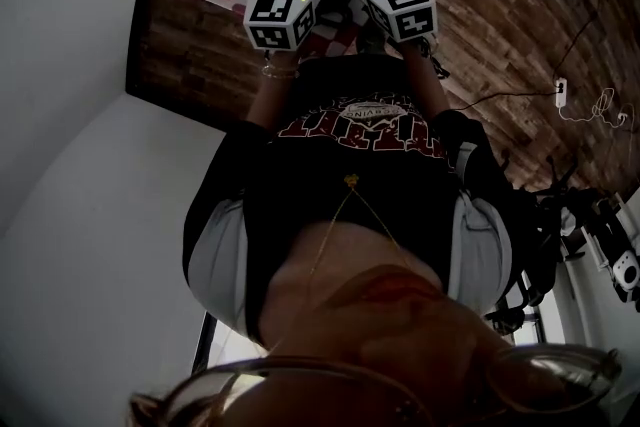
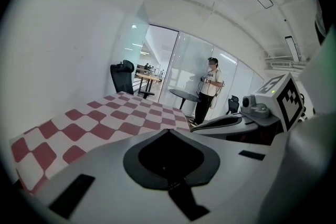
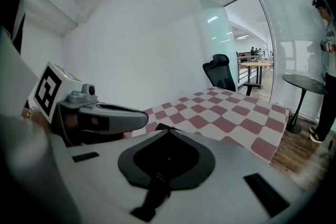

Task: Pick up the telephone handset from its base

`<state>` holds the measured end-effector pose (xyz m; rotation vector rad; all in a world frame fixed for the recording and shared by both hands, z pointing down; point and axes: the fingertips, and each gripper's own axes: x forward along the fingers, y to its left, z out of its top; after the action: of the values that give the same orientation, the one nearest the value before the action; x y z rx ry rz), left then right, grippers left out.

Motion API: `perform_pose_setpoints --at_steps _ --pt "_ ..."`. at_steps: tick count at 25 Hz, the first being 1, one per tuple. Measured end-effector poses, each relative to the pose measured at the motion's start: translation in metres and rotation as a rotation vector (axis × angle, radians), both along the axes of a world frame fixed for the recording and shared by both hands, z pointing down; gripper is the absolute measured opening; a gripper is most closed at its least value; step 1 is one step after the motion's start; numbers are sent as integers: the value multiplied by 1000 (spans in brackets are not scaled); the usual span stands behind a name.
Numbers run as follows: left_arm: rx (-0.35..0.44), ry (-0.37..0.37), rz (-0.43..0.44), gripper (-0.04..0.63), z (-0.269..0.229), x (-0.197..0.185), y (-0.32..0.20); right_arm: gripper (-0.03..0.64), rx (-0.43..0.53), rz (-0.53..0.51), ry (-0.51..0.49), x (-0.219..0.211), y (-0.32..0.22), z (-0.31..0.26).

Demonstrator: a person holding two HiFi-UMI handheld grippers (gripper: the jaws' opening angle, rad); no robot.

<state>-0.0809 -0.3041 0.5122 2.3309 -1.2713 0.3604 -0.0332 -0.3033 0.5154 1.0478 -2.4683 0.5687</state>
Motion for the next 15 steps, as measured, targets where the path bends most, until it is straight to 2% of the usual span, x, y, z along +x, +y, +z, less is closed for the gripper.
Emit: perform_pose_setpoints --at_steps 15 --pt "-96 30 -14 11 41 -18 11 17 -88 3 60 -11 14 55"
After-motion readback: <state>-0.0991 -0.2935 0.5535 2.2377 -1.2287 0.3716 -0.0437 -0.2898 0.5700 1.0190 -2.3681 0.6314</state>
